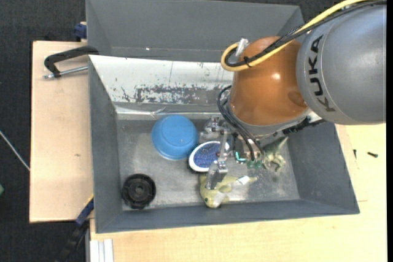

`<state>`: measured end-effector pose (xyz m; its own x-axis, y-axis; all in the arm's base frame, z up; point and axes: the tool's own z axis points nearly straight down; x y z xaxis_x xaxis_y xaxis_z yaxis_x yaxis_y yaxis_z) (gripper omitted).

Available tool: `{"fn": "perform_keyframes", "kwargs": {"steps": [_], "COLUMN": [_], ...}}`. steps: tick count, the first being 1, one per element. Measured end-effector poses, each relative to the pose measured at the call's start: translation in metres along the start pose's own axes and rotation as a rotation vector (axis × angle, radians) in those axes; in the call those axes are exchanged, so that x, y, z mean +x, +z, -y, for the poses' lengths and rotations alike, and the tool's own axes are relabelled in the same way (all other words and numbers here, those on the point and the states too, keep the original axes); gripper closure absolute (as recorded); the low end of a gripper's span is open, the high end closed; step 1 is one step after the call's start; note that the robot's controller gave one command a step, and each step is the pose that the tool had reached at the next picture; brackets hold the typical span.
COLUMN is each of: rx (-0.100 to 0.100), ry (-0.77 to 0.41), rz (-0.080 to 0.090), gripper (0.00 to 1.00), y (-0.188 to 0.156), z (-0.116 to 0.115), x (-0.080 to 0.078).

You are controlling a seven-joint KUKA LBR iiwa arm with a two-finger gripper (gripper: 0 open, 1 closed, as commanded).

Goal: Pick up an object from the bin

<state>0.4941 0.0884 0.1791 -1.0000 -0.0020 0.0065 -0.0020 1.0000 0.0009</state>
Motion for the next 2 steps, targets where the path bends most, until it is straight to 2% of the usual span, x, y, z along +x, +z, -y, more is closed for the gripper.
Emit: {"fn": "perform_keyframes", "kwargs": {"steps": [1, 2], "rx": [0.001, -0.001], "ry": [-0.041, -0.043], "rz": [0.005, 0.007], "gripper": [0.00, 1.00], "y": [0.0999, 0.0970], "z": [0.0237, 0.0223], "x": [-0.0425, -0.0421]}}
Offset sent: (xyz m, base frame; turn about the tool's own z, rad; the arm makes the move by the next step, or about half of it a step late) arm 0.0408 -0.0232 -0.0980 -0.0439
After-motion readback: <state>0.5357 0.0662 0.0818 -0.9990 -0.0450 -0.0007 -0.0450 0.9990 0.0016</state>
